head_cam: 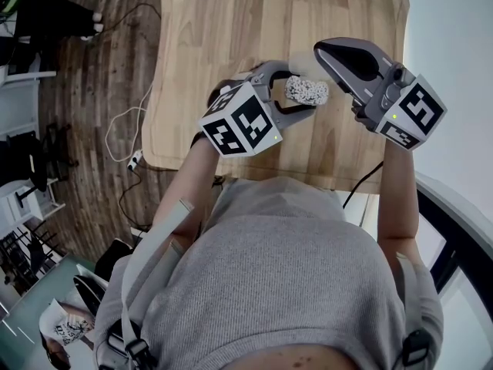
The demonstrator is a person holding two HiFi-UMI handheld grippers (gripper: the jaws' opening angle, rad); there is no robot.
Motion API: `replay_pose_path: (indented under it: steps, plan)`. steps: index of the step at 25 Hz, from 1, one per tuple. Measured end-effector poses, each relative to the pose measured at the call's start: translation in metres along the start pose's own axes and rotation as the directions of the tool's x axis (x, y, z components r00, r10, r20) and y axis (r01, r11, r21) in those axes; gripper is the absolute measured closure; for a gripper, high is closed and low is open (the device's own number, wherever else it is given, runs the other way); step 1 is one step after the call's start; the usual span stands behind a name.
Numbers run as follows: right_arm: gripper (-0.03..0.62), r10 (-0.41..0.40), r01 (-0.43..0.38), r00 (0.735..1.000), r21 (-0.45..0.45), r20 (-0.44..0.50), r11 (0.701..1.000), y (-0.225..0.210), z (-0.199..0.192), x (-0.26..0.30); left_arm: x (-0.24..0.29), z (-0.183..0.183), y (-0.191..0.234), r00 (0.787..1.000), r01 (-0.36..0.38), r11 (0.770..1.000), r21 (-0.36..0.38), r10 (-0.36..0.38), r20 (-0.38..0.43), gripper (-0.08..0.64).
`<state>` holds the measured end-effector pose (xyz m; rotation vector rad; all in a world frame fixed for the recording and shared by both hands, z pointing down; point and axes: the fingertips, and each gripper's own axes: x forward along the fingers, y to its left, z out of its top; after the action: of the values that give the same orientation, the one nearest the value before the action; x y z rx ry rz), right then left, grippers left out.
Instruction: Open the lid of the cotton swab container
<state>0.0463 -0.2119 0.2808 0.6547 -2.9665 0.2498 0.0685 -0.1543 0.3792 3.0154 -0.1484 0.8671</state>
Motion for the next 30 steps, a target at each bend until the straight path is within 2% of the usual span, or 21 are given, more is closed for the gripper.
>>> replay_pose_path:
  steps: [12,21,30]
  plan:
    - [0.591,-0.046,0.046,0.997,0.004,0.056,0.999,-0.002,0.003,-0.008,0.01,-0.014,0.007,1.0,-0.006,0.999,-0.038,0.006,-0.011,0.302]
    - [0.591,-0.135,0.136,0.989,-0.011,0.059,0.991,-0.006,-0.001,-0.02,0.026,-0.026,0.011,1.0,-0.003,0.999,-0.039,0.002,-0.01,0.302]
    - [0.591,-0.17,0.167,0.984,0.048,0.061,0.985,-0.009,-0.013,-0.033,0.039,-0.037,0.019,0.999,-0.018,0.999,-0.034,0.017,-0.027,0.302]
